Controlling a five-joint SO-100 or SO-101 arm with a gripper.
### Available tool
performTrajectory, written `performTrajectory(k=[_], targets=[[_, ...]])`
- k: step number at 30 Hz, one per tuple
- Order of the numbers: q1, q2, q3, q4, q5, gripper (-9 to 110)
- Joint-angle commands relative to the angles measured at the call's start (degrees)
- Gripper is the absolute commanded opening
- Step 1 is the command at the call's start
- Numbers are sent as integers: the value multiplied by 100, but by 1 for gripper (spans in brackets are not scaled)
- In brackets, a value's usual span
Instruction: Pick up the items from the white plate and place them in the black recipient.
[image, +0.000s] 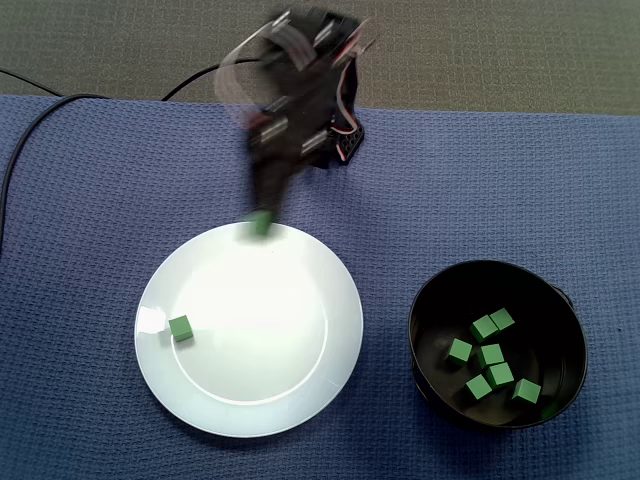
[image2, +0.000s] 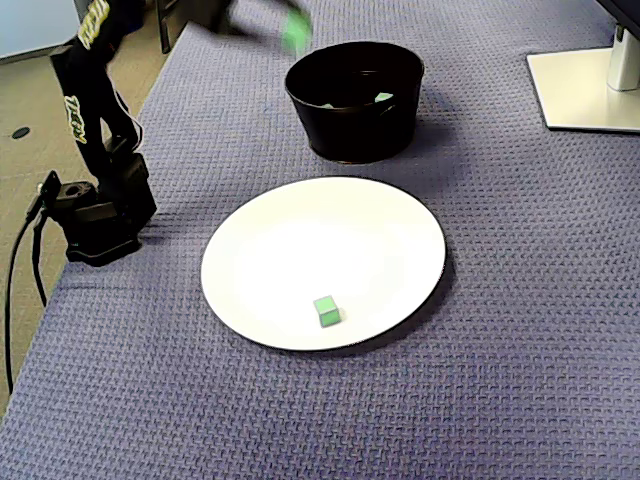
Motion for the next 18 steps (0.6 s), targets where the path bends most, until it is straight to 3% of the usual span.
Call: performTrajectory(k=[1,7,18], targets=[[-2048,562,79,-483,-659,0],[-3700,-527,896,-1354,-2646,0],[-4403,-2654,2109,-2707,-2979,0]])
